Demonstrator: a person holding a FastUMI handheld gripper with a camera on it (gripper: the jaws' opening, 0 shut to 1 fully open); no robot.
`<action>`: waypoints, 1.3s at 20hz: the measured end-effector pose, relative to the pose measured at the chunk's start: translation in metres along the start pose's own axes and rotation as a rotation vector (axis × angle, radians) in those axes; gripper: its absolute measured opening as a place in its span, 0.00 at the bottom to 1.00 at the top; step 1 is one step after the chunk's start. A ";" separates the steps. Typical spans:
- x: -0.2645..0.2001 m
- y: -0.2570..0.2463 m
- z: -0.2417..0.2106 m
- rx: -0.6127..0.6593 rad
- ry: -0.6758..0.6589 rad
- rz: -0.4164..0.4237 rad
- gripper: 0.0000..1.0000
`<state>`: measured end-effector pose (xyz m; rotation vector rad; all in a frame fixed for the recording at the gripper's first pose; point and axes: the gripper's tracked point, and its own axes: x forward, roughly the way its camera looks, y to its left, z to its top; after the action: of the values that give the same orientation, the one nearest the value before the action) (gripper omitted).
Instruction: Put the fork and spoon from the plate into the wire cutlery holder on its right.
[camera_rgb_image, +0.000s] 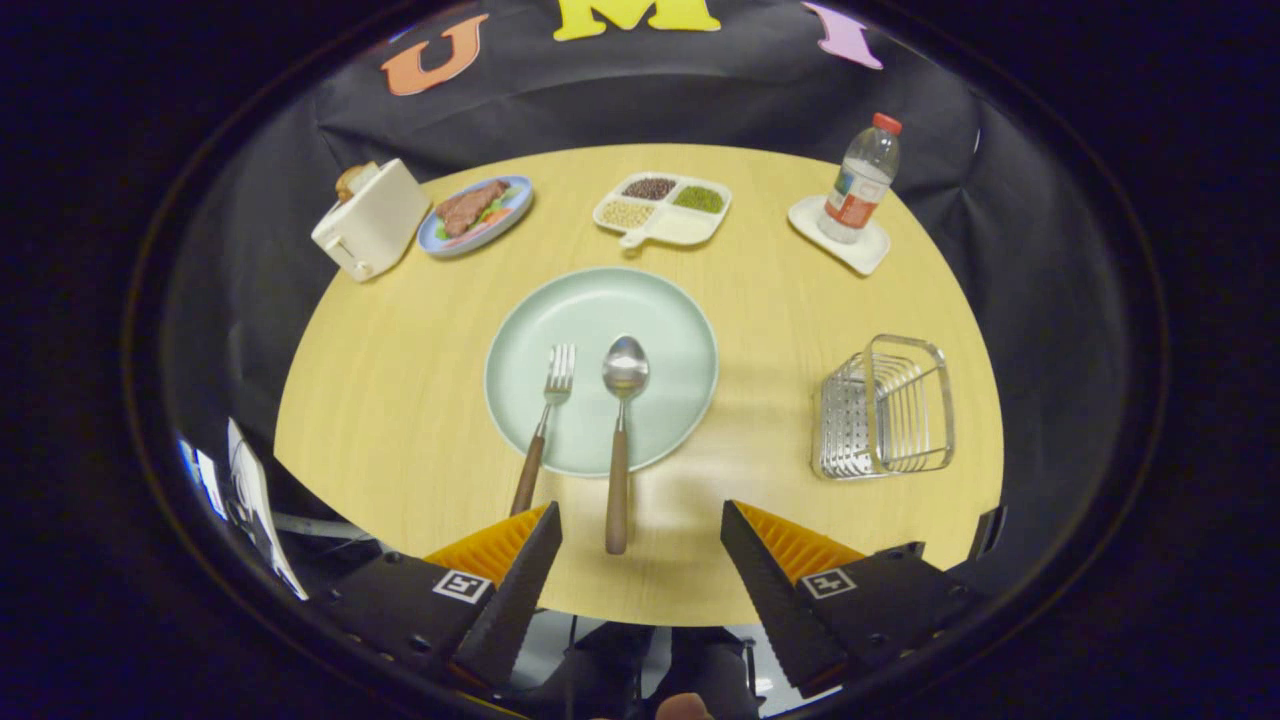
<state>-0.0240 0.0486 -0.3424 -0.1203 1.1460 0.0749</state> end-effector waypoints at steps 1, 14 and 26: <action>0.009 0.000 -0.001 -0.002 0.022 -0.001 0.96; 0.037 -0.005 -0.014 0.056 0.188 0.030 0.06; -0.054 -0.028 0.006 0.129 0.158 0.179 0.00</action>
<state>-0.0377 0.0215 -0.2890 0.0922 1.3141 0.1518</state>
